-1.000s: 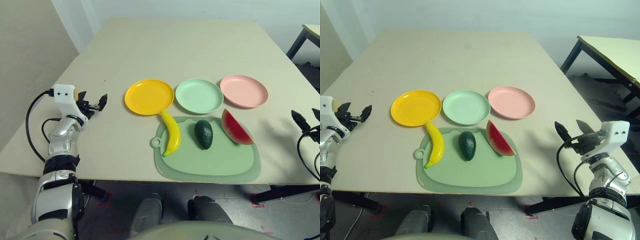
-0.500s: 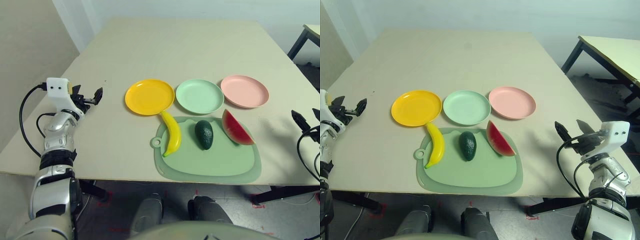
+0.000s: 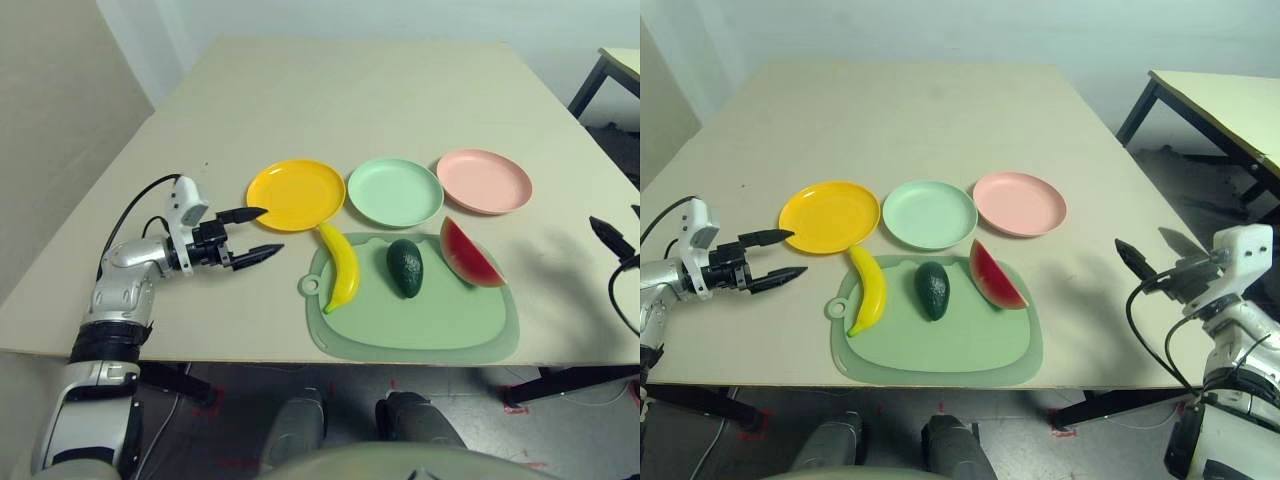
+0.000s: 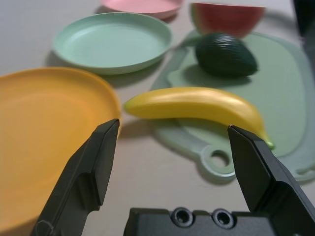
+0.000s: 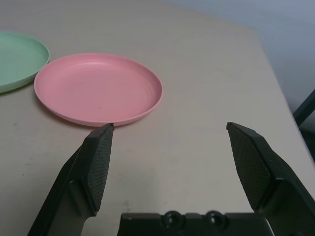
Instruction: Place the fruits into color-matched plates.
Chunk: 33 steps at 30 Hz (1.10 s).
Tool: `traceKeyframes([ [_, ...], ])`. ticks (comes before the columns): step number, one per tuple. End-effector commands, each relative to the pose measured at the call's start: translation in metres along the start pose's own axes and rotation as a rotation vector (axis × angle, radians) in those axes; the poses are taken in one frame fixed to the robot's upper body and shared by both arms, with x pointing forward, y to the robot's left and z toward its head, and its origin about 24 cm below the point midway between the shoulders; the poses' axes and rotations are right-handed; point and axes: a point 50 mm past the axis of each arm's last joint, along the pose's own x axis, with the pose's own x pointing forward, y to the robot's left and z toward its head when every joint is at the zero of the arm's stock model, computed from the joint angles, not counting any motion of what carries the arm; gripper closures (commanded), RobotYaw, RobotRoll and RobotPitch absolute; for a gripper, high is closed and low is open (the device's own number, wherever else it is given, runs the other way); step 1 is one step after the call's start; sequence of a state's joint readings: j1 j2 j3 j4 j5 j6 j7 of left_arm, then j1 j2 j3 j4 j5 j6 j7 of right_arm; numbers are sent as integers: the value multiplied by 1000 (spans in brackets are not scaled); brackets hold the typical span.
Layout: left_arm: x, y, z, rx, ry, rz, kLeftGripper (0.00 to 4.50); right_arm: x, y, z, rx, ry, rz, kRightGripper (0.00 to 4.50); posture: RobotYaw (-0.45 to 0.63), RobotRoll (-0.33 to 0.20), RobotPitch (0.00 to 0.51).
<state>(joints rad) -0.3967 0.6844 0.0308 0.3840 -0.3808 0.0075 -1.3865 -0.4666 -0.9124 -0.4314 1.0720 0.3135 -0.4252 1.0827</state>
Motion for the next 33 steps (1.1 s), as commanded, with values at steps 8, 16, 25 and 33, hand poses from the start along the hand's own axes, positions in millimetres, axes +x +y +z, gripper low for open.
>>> traceKeyframes([
  [8,14,11,11,52,-12,-52,5,7,10,77,-607,118,400,57,-57,0,39],
  [16,16,13,7,61,6,-57,5,39,46,130,-399,267,542,57,-52,0,44],
  [25,12,9,1,65,20,-45,5,61,91,143,-208,491,545,57,-15,0,63],
  [33,11,13,1,68,7,24,5,71,123,142,-99,692,614,57,9,0,79],
])
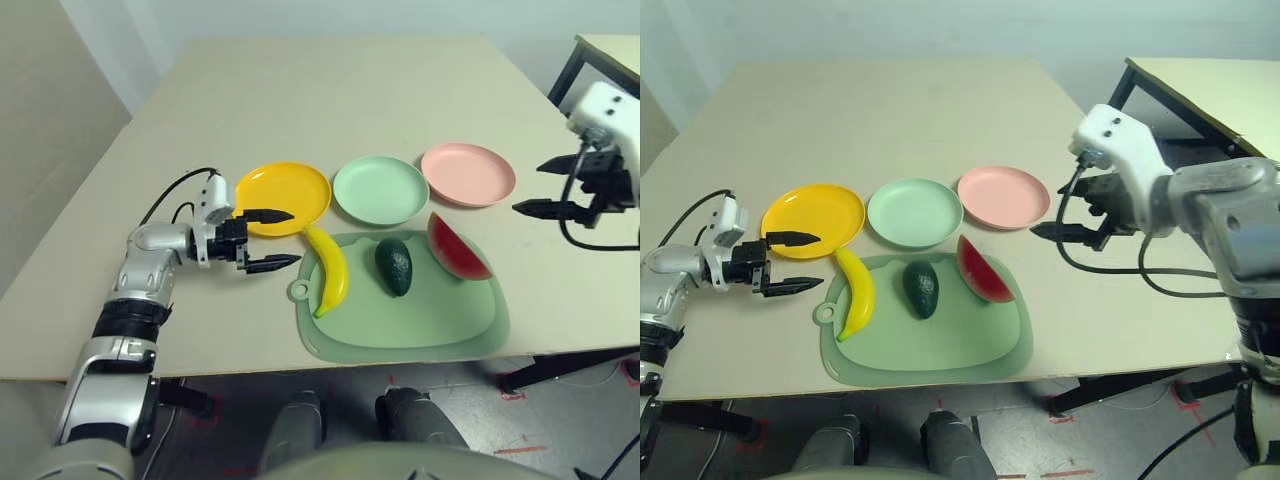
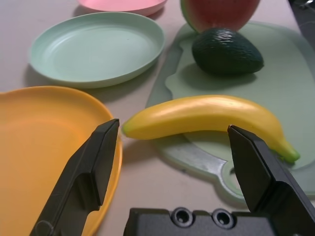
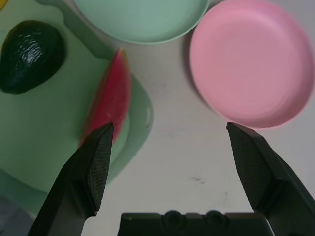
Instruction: Place the fruits into color-matched plates.
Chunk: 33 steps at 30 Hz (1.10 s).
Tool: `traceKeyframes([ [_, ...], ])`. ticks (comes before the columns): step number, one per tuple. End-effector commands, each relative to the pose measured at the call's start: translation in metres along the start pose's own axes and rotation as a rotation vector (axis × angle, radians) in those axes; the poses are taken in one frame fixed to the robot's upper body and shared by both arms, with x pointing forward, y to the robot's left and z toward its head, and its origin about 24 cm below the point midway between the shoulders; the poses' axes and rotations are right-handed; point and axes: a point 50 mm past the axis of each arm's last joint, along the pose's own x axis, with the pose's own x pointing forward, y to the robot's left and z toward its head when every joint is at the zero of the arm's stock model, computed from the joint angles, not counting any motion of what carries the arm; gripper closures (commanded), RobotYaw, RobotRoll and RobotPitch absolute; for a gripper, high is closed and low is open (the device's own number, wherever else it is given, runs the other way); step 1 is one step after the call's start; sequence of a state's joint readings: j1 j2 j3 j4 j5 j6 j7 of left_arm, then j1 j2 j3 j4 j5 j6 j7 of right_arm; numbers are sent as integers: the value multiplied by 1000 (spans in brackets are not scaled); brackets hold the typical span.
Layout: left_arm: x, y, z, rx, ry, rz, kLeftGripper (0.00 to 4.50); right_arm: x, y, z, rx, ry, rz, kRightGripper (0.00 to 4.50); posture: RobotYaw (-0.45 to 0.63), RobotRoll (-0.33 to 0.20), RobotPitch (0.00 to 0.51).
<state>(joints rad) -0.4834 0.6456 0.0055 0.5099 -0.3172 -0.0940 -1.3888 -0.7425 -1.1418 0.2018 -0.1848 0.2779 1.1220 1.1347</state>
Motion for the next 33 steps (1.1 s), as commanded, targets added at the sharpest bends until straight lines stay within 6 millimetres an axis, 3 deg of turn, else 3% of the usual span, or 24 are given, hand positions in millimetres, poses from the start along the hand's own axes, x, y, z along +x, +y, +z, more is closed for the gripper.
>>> traceKeyframes([
  [1,0,2,3,12,-9,19,5,11,14,4,40,64,77,57,10,0,81],
  [7,10,-9,11,0,-25,-90,5,24,27,9,79,175,121,57,16,0,99],
  [16,22,-27,28,-3,-50,-296,5,41,29,15,86,272,120,57,36,0,116],
  [33,33,-30,27,-16,-92,-287,5,85,48,8,135,328,236,57,37,0,127],
])
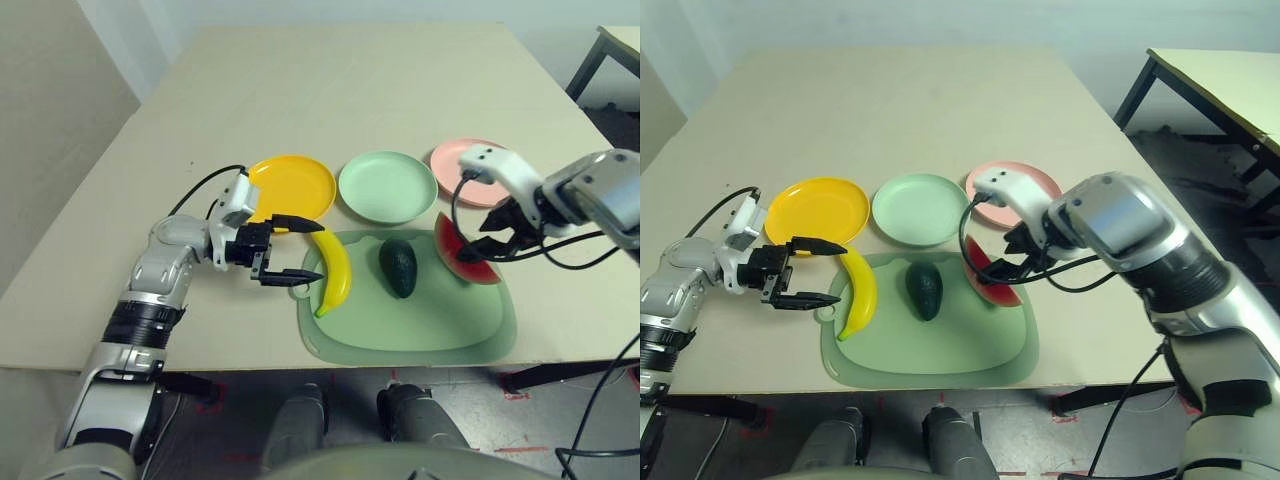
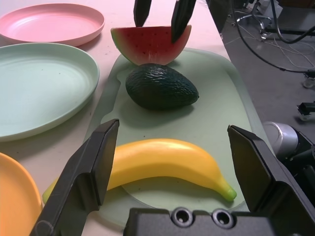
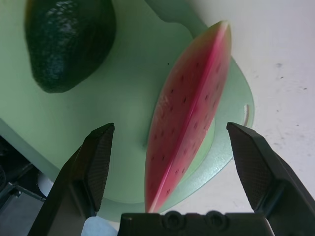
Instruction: Place the fruits into color-matched plates.
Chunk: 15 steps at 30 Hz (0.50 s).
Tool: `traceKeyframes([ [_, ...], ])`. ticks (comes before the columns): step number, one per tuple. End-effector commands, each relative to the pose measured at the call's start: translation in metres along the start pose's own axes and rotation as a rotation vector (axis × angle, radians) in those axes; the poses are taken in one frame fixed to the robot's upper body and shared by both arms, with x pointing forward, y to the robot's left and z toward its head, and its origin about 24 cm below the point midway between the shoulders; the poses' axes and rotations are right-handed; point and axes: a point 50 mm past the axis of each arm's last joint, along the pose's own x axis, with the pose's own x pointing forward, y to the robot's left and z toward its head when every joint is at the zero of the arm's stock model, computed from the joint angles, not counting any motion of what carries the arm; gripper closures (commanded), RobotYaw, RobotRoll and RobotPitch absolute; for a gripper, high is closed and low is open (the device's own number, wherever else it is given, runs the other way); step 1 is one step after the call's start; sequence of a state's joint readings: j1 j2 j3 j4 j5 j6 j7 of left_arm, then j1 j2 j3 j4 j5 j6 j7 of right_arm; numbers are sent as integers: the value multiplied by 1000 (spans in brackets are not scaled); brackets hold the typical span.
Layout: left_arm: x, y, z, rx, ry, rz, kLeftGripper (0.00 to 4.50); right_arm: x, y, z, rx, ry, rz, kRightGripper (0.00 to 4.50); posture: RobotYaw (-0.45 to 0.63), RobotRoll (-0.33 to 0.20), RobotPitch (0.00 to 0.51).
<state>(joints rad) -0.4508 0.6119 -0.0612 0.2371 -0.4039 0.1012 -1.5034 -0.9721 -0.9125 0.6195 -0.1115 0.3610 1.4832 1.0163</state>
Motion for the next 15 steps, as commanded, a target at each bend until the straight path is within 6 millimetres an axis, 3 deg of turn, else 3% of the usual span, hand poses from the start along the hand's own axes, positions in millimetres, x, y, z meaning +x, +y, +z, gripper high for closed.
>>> traceKeyframes([
  [1,3,-4,-1,-8,-5,-6,5,13,2,-2,-2,34,31,57,38,0,126],
  [13,2,-9,0,-21,-37,34,5,38,-8,-19,60,86,41,57,48,0,115],
  [15,2,-8,0,-17,-33,34,0,40,-8,-20,60,86,47,474,50,0,113],
])
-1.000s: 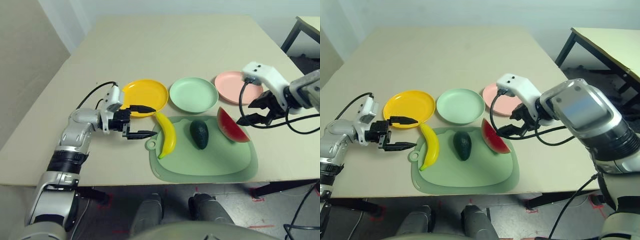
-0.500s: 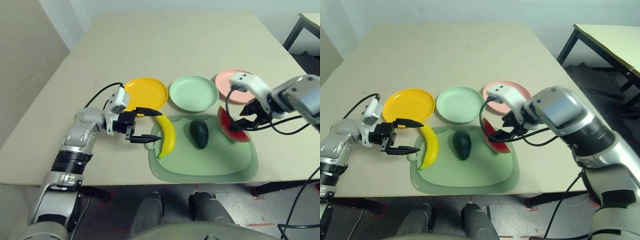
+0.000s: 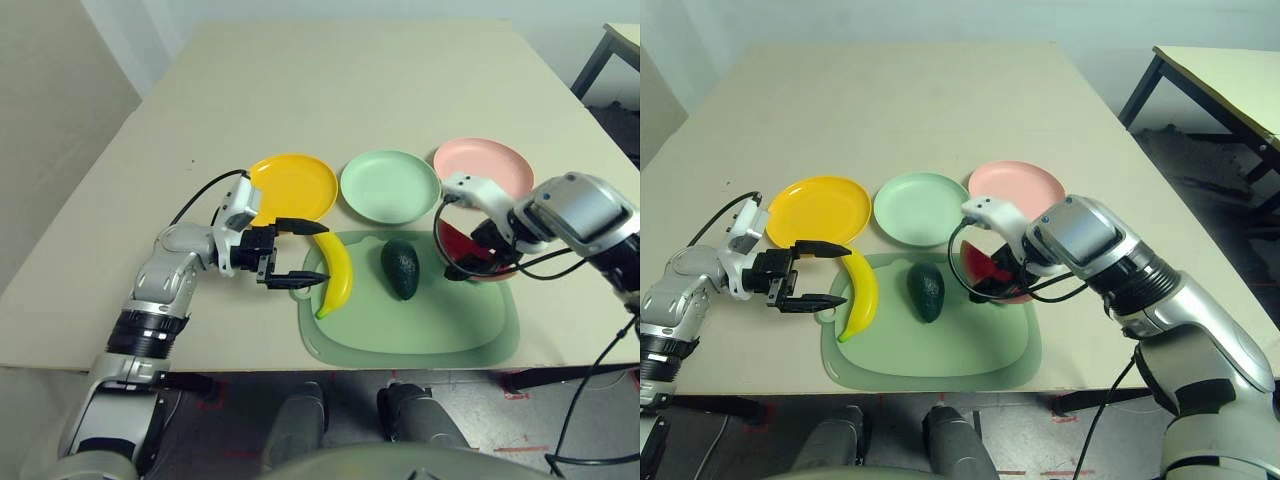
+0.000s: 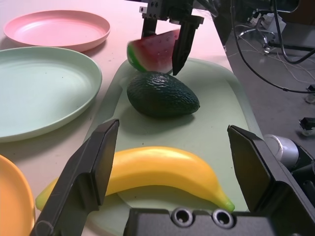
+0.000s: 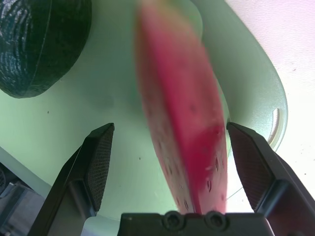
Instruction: Place the fruits into color-matched plates.
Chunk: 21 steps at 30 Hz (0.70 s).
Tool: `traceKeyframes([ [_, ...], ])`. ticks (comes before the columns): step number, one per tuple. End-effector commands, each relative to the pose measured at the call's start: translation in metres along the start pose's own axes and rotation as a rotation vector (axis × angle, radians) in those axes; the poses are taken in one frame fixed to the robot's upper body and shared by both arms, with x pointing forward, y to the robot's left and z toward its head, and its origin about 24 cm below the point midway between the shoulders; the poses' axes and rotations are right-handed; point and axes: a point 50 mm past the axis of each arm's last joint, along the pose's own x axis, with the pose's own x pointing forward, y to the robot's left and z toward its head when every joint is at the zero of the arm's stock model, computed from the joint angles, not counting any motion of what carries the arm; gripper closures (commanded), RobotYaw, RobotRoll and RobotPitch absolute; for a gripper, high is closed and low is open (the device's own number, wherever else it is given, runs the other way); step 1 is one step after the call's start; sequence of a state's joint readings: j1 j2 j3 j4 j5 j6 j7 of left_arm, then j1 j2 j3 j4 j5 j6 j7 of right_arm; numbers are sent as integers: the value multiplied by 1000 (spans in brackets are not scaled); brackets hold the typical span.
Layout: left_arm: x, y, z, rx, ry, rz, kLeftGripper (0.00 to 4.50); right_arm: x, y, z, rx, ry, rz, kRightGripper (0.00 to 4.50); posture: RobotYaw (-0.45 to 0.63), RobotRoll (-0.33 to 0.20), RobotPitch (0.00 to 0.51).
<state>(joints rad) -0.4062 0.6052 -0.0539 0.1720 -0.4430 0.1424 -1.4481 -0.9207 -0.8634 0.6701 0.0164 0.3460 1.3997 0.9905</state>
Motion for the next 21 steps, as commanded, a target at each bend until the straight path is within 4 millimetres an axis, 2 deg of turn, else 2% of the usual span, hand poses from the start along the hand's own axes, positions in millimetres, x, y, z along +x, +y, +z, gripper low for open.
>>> traceKeyframes([
  [1,-2,-2,0,13,8,2,0,11,1,-8,14,35,20,738,50,0,112],
  [5,-3,-1,1,19,7,4,0,12,2,-13,7,46,27,2268,51,0,109],
  [6,-3,-1,2,20,7,5,0,12,3,-14,7,49,33,2414,51,0,108],
  [15,-2,-2,-2,15,8,4,0,9,6,-22,-5,63,47,2417,47,0,109],
  [21,2,-2,-7,-6,4,4,0,-14,2,-17,-40,37,44,2417,44,0,104],
])
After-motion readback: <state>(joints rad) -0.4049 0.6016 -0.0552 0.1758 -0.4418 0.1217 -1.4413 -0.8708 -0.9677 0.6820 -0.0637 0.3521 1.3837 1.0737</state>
